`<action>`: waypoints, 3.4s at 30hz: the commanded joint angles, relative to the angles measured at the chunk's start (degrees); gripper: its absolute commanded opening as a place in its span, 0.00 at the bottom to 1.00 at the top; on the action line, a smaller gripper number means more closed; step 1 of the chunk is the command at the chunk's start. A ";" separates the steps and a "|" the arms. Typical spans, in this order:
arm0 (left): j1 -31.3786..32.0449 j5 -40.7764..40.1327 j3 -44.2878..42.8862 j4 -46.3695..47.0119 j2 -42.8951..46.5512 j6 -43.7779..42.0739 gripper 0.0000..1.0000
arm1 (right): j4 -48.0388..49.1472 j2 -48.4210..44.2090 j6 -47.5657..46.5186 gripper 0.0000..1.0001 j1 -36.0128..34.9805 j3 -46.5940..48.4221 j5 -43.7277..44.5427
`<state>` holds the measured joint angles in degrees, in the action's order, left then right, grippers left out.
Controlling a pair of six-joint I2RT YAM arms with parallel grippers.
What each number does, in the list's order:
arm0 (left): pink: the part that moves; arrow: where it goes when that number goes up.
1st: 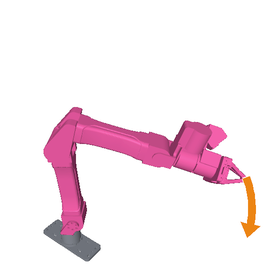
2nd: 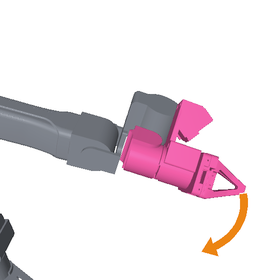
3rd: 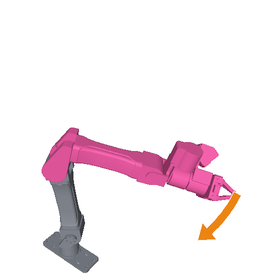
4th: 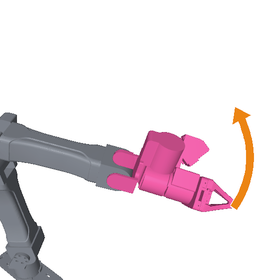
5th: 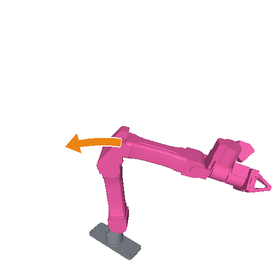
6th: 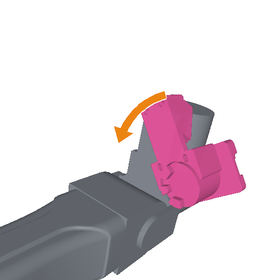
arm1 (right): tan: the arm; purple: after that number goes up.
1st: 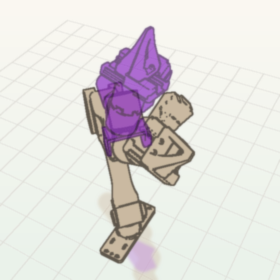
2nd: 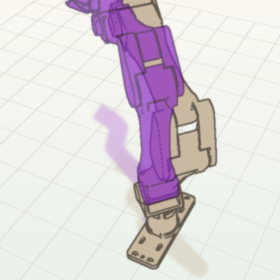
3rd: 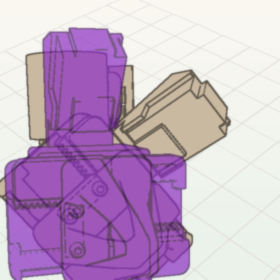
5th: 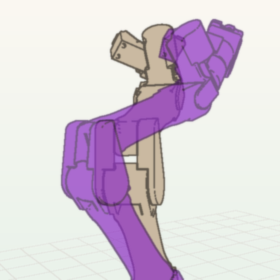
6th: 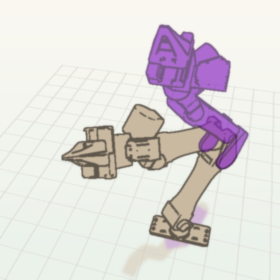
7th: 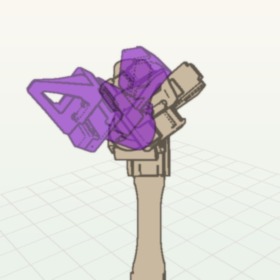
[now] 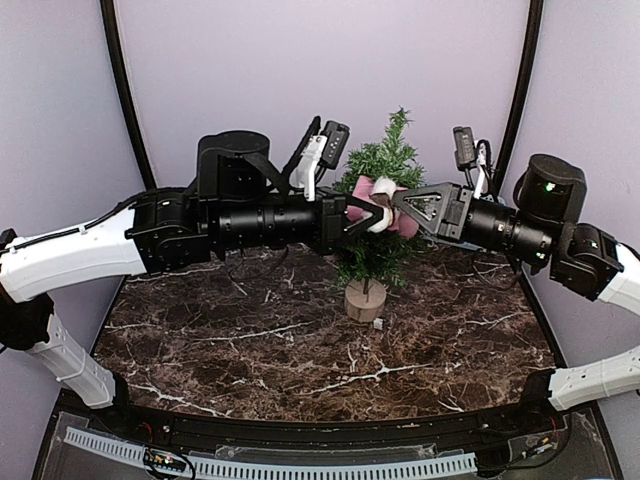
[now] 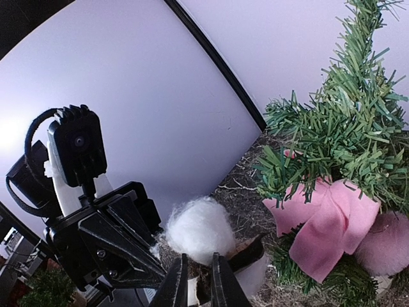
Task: Decorate the small christmas tree
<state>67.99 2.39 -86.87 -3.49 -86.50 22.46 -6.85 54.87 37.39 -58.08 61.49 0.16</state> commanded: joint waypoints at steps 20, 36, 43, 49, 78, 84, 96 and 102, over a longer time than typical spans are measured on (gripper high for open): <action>-0.21 -0.69 1.18 3.14 3.00 0.31 0.00 | 1.79 -1.16 0.77 0.13 -0.51 -1.13 1.33; -0.20 -0.98 1.13 3.32 2.90 0.05 0.00 | 1.49 0.19 0.99 0.11 -0.48 -0.85 0.09; -0.22 -1.24 1.13 3.18 2.91 -0.17 0.00 | 1.80 0.11 0.97 0.00 -0.50 -0.89 0.10; -0.22 -1.77 1.26 2.60 2.91 -0.22 0.00 | 2.83 -1.59 1.05 0.00 -0.49 -1.74 0.60; -13.66 8.39 -1.88 -6.13 3.13 -1.18 0.88 | -24.51 2.22 -11.08 0.00 24.92 16.95 7.96; -16.85 12.40 -3.17 -5.42 1.63 -0.92 0.89 | -17.77 9.49 -11.98 0.00 36.59 16.40 -16.70; -18.97 14.15 -11.34 -9.14 -5.38 -4.27 0.83 | -18.14 19.88 -17.14 0.00 39.54 21.80 -41.00; -19.03 14.22 -17.47 -12.68 -9.74 -6.53 0.72 | -18.36 20.49 -18.29 0.00 39.58 20.97 -45.55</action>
<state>49.28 15.68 -100.49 -13.13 -94.56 18.46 -25.98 75.07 21.15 -18.72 81.32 -39.62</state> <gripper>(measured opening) 0.749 0.006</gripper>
